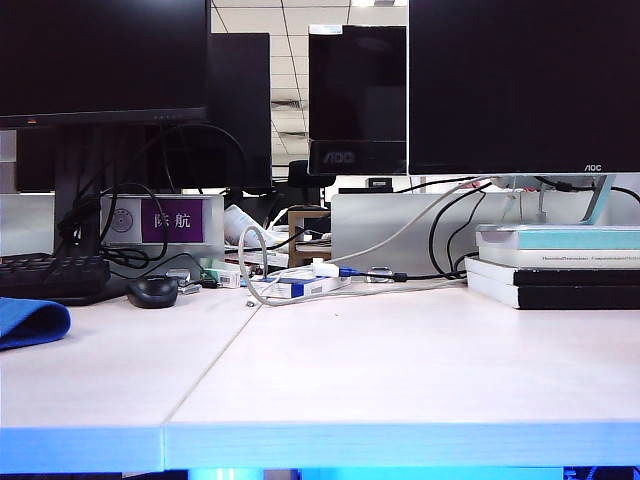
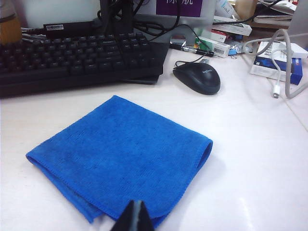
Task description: Wipe the table from left to right using the rag.
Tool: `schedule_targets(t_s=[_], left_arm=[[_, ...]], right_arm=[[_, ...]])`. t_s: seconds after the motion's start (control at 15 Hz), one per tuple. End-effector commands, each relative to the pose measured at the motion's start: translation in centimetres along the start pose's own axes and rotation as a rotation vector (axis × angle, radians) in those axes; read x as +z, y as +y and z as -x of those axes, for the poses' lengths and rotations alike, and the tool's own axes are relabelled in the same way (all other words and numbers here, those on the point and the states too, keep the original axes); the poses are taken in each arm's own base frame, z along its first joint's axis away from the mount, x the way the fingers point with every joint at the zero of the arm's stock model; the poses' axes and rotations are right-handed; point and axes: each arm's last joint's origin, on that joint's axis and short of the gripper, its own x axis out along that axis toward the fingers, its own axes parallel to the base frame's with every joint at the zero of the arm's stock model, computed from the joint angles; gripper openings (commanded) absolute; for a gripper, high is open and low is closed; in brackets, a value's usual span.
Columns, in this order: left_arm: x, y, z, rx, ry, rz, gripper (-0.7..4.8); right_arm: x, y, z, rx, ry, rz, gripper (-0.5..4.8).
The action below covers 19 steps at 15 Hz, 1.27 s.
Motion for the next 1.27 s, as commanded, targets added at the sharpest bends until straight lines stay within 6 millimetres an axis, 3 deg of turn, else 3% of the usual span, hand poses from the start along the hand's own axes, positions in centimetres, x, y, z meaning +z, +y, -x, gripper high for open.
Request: schedule_targets(t_s=[0.07, 0.33, 0.67, 0.93, 1.2, 1.27], left_arm=[[-0.2, 0.0, 0.0, 0.003, 0.015, -0.004, -0.05], [-0.2, 0.0, 0.0, 0.003, 0.014, -0.004, -0.05], [0.8, 0.0, 0.1, 0.0, -0.062, 0.067, -0.05], [4.1, 0.0, 1.4, 0.013, -0.171, 0.123, -0.05], [8.5, 0.5, 2.6, 0.178, -0.243, 0.138, -0.05], [10.1, 0.4, 2.3, 0.189, -0.234, 0.139, -0.05]], right_arm=[[-0.2, 0.0, -0.1, -0.003, 0.003, 0.001, 0.25], [-0.2, 0.0, -0.1, -0.002, 0.003, -0.006, -0.04], [0.0, 0.0, 0.0, -0.005, -0.011, -0.067, -0.04], [0.9, 0.0, 0.1, 0.003, -0.072, -0.191, -0.04], [5.0, -0.3, 1.7, -0.026, -0.203, -0.218, -0.04], [6.8, -0.5, 2.7, -0.063, -0.264, -0.233, -0.04]])
